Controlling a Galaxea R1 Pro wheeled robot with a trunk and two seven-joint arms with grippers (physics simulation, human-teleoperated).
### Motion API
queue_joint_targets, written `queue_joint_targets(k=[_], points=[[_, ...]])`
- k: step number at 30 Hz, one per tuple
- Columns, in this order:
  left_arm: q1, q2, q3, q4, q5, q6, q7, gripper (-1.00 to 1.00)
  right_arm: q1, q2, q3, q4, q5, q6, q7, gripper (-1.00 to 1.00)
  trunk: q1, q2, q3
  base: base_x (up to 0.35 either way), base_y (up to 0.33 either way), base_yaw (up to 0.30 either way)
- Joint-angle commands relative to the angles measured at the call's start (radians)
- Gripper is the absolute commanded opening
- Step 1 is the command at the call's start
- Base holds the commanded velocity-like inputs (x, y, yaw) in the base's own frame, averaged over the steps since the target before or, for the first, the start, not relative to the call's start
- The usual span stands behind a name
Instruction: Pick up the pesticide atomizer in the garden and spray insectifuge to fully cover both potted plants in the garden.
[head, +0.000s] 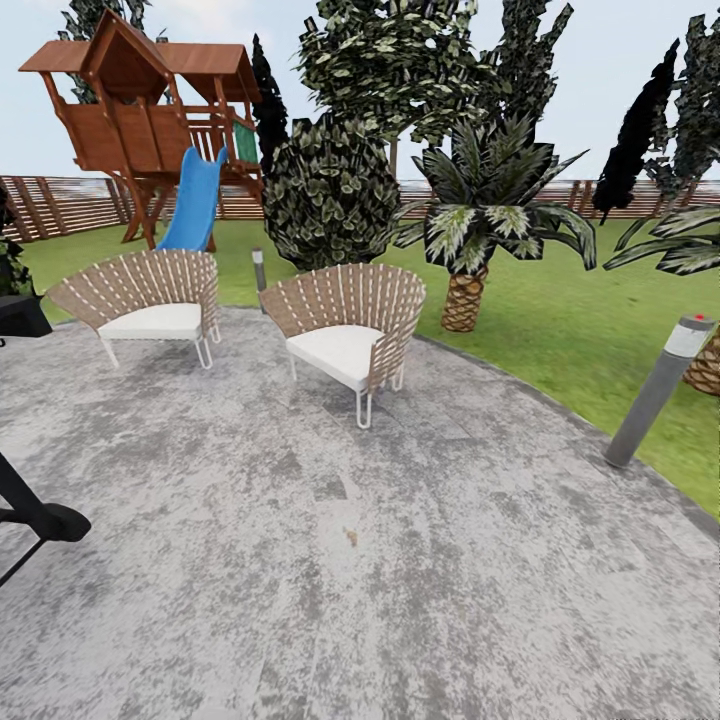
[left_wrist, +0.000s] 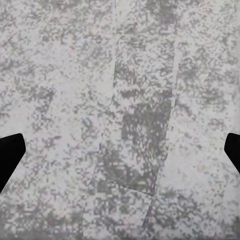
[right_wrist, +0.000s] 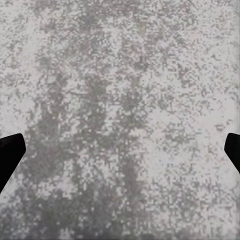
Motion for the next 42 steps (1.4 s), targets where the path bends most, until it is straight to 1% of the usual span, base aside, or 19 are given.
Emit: queue_joint_targets(k=[1, 8, 13, 31, 34, 42], points=[[-0.001, 0.000, 0.000, 0.001, -0.001, -0.003, 0.000, 1.00, 0.000, 0.000, 0.000, 0.001, 0.000, -0.003, 0.000, 1.00, 0.000, 0.000, -0.001, 0.000, 0.000, -0.008], [-0.001, 0.000, 0.000, 0.001, -0.001, -0.003, -0.001, 1.00, 0.000, 0.000, 0.000, 0.001, 0.000, -0.005, 0.000, 1.00, 0.000, 0.000, -0.001, 0.000, 0.000, -0.005], [-0.001, 0.000, 0.000, 0.001, -0.001, -0.003, 0.000, 1.00, 0.000, 0.000, 0.000, 0.000, 0.000, -0.003, 0.000, 1.00, 0.000, 0.000, 0.001, 0.000, 0.000, -0.160], [-0.001, -0.001, 0.000, 0.001, -0.001, -0.005, -0.001, 1.00, 0.000, 0.000, -0.002, 0.001, 0.000, -0.003, -0.001, 1.00, 0.000, 0.000, 0.002, 0.000, 0.000, -0.290], [-0.001, -0.001, 0.000, 0.001, -0.001, -0.005, 0.000, 1.00, 0.000, 0.000, -0.002, 0.001, 0.000, -0.003, -0.002, 1.00, 0.000, 0.000, 0.002, 0.000, 0.153, -0.300], [-0.001, -0.002, 0.001, 0.000, -0.001, -0.005, 0.001, 1.00, 0.000, 0.000, -0.002, 0.001, 0.000, -0.003, -0.002, 1.00, 0.000, 0.000, 0.002, 0.004, 0.290, -0.300]])
